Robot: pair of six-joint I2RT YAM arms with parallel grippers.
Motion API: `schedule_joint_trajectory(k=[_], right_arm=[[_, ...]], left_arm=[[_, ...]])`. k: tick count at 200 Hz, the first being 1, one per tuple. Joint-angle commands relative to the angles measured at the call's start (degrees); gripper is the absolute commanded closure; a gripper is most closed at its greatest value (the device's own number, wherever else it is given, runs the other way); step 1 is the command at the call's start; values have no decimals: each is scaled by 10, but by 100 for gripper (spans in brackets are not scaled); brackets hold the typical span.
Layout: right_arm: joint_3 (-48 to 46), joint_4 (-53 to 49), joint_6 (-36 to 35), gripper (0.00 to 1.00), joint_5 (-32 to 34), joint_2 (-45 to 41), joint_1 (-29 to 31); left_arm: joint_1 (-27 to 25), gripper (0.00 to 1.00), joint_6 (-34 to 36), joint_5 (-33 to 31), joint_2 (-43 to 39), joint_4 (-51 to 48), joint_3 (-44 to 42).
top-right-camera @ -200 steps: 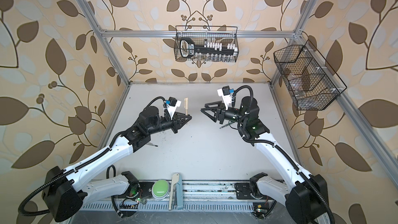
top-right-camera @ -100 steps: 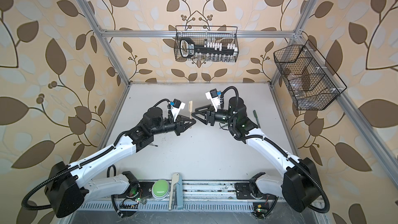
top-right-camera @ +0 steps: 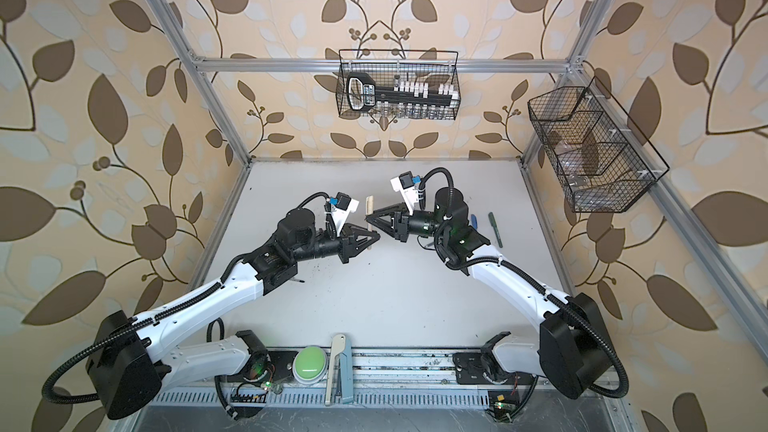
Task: Insert the pens into the pen caps
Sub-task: 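Open the left gripper while the right gripper lifts the capped pen away, then lower the capped beige pen beside the blue pen and open the right gripper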
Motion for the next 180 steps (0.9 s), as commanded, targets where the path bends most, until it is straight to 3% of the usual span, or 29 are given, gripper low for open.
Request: schedule_joint_trajectory(k=[1, 14, 24, 27, 30, 39, 48, 54, 63, 67, 82, 93, 112, 132, 157, 180], right_arm=[[24, -39, -15, 93, 9, -14, 2], [32, -82, -31, 100, 28, -31, 2], [38, -116, -42, 100, 44, -46, 0], [39, -124, -44, 100, 49, -52, -1], [40, -132, -46, 100, 53, -57, -2], [40, -143, -47, 100, 63, -76, -8], [39, -154, -49, 100, 72, -94, -13], [42, -165, -54, 100, 84, -106, -17], [56, -209, -72, 100, 109, -122, -24], [66, -235, -82, 100, 120, -129, -26], [120, -365, -136, 100, 200, -151, -38], [160, -457, -173, 100, 278, -163, -45], [233, -592, -217, 100, 388, -158, -65], [270, -682, -238, 100, 449, -138, -93], [272, -733, -249, 100, 478, -96, -125], [251, -718, -250, 100, 482, -54, -146]], left_arm=[[-7, 100, -1, 7, -3, 22, -2], [-8, 100, -2, -7, -7, 17, -6], [-8, 72, 0, -19, -9, 1, -4], [-8, 68, 2, -23, -10, -5, -3], [-7, 70, 3, -26, -11, -9, -4], [-7, 88, 10, -29, -16, -15, -7], [-7, 88, 13, -34, -20, -22, -9], [-7, 81, 15, -42, -22, -34, -7], [-7, 56, 17, -55, -25, -59, 0], [-7, 50, 18, -59, -27, -70, 3], [-7, 42, 23, -82, -42, -97, 9], [-7, 31, 27, -122, -56, -127, 17], [-7, 17, 33, -239, -84, -184, 31], [-5, 2, 37, -372, -102, -219, 35], [7, 1, 59, -464, -97, -224, 24], [23, 1, 55, -497, -87, -232, 20]])
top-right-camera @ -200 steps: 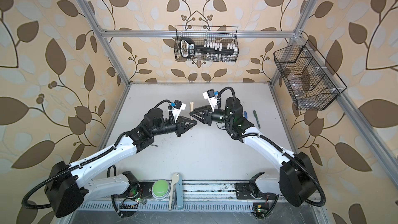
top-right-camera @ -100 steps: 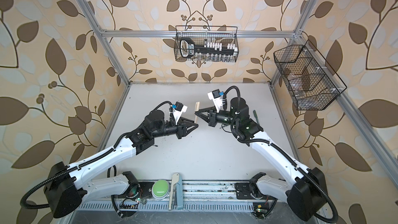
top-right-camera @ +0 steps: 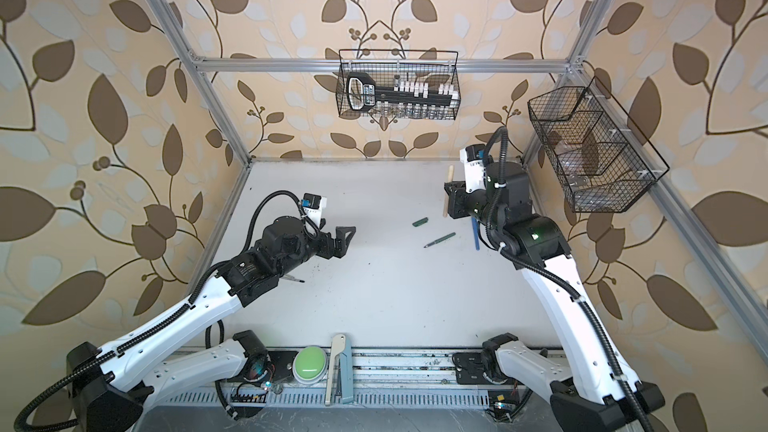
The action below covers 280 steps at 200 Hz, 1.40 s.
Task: Insert the pens into the pen caps
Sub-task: 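Lower the capped beige pen beside the blue pen and open the right gripper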
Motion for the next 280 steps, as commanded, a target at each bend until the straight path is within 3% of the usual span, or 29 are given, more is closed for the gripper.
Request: schedule_joint_trajectory(k=[1, 42, 61, 148, 199, 271, 280], right_arm=[[-23, -68, -28, 100, 47, 46, -17], [-31, -49, -38, 100, 48, 147, -50], [-34, -47, -41, 100, 52, 197, -63], [14, -33, -65, 100, 51, 436, -123], [75, -45, -72, 100, 53, 510, -127], [83, -55, -80, 100, 72, 537, -131], [80, -55, -79, 94, 65, 535, -131]], left_arm=[[16, 1, 11, -105, 8, -23, 11], [21, 1, 32, -146, -4, 31, -47], [25, 1, 37, -138, -6, 63, -79], [27, 1, 41, -117, 68, 60, -68], [27, 1, 40, -139, 72, 72, -76], [29, 1, 42, -161, 35, 85, -97], [29, 1, 43, -162, 35, 85, -97]])
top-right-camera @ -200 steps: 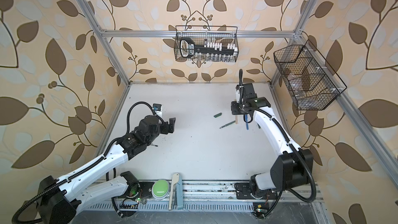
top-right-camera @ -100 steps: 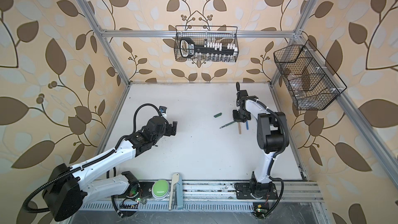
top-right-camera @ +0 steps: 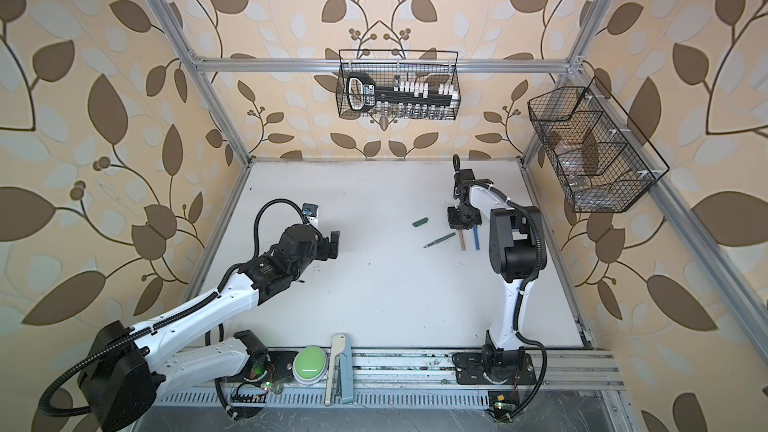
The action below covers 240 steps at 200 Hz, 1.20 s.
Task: Insert the pens into the pen caps
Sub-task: 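Lower the capped beige pen beside the blue pen and open the right gripper, then move the open right gripper down over the uncapped green fountain pen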
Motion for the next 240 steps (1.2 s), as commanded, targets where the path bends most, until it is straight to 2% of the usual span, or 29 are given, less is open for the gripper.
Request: schedule_joint_trajectory(k=[1, 25, 60, 94, 124, 150, 174, 191, 207, 240], right_arm=[[3, -16, -15, 94, 2, 5, -3], [3, -22, -11, 87, 9, -2, -5], [1, -16, -13, 69, -7, -43, -5], [4, -26, -16, 65, 1, -87, -5], [-34, 10, -5, 61, -18, -188, 6], [-84, 53, -41, 58, -5, -292, 66], [-122, 69, -104, 57, 14, -348, 149], [-133, 53, -129, 55, 1, -348, 177], [-135, 35, -136, 54, -1, -330, 189], [-122, -10, -150, 52, 40, -269, 204]], left_arm=[[6, 1, 8, -26, -14, 23, -4], [6, 1, 5, -31, -14, 18, -1], [6, 1, 5, -21, -38, 20, -9], [6, 1, 6, -25, -56, 22, -15], [6, 1, 4, -24, -69, 25, -21], [6, 1, 7, -12, -85, 45, -37], [5, 1, 23, 52, -116, 86, -64], [6, 1, 26, 71, -143, 98, -79], [6, 1, 31, 60, -163, 109, -93], [6, 1, 36, 37, -174, 102, -97]])
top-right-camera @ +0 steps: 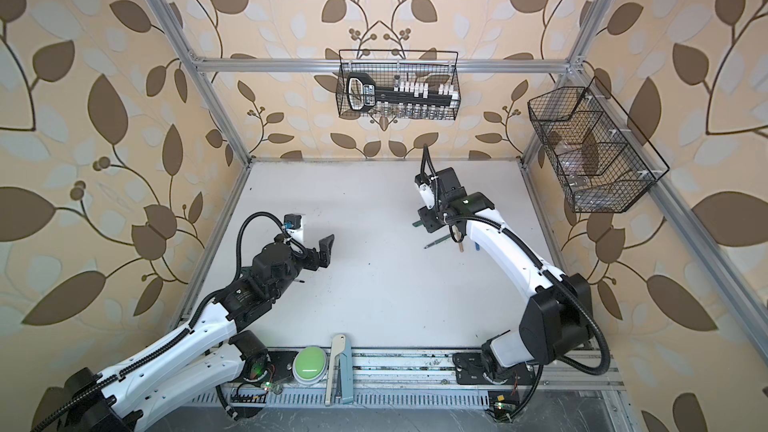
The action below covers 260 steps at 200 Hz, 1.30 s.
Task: Insert the pens into the pen caps
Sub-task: 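Move the open right gripper down over the uncapped green fountain pen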
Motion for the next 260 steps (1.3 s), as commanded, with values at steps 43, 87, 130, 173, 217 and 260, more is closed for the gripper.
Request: schedule_joint_trajectory(k=[43, 87, 130, 173, 217, 260], right_arm=[[18, -80, -71, 49, 111, 120, 26], [24, -88, -104, 45, 112, 157, 35], [31, -77, -118, 44, 128, 198, 36], [37, -52, -115, 43, 137, 232, 31], [41, -41, -122, 43, 126, 255, 21], [58, -33, -127, 43, 100, 266, 10]], left_arm=[[6, 1, 19, -19, 10, 36, 2], [6, 1, 13, -3, 41, 14, 25], [6, 1, 15, -12, 28, 15, 19], [6, 1, 16, -31, 24, 15, 16], [6, 1, 18, -27, 31, 12, 19], [6, 1, 18, -30, 35, 14, 19]])
